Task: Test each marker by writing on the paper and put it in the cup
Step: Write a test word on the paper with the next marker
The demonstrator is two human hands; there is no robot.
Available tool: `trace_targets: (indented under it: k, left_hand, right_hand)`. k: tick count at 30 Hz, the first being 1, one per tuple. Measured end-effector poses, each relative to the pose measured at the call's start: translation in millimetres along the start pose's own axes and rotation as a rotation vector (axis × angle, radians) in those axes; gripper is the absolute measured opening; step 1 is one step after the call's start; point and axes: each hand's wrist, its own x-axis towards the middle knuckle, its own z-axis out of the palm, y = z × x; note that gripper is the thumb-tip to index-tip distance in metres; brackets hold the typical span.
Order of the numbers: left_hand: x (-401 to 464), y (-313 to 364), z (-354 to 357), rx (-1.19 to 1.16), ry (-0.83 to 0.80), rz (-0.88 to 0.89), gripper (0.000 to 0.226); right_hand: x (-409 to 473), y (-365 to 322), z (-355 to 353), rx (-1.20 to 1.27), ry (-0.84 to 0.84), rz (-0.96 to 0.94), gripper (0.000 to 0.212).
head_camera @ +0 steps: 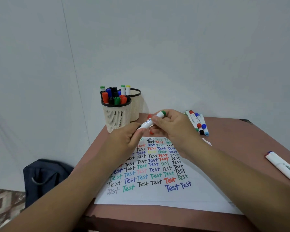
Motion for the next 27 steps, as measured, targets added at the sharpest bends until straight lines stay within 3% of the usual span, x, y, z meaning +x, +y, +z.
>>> trace_targets:
  k: [4,10,17,22,27]
  left_hand:
    - [1,-1,-2,-0.089,-0.017,-0.044,0.024]
    - [1,2,-5,-0.026,-0.123,-0.04,0.058]
    - [5,3,4,0.031,-0.203,-0.102,0.058]
    - [8,2,8,0.211,-0.201,-0.17,0.053]
    - [10,0,9,0.334,-0.209,-0.221,0.056]
  right_hand:
    - [-4,-2,-4,0.012,0.013,-0.007,0.013]
    - [-9,-11,-20,0.037,0.101,-0.031,0.017]
    - [-14,-4,-76,0.211,0.314,0.193,0.023]
    - [-28,12,-94,0.164,0.196,0.174,0.038]
    - [-39,17,-90,-0.074,0.129,0.158,0.018]
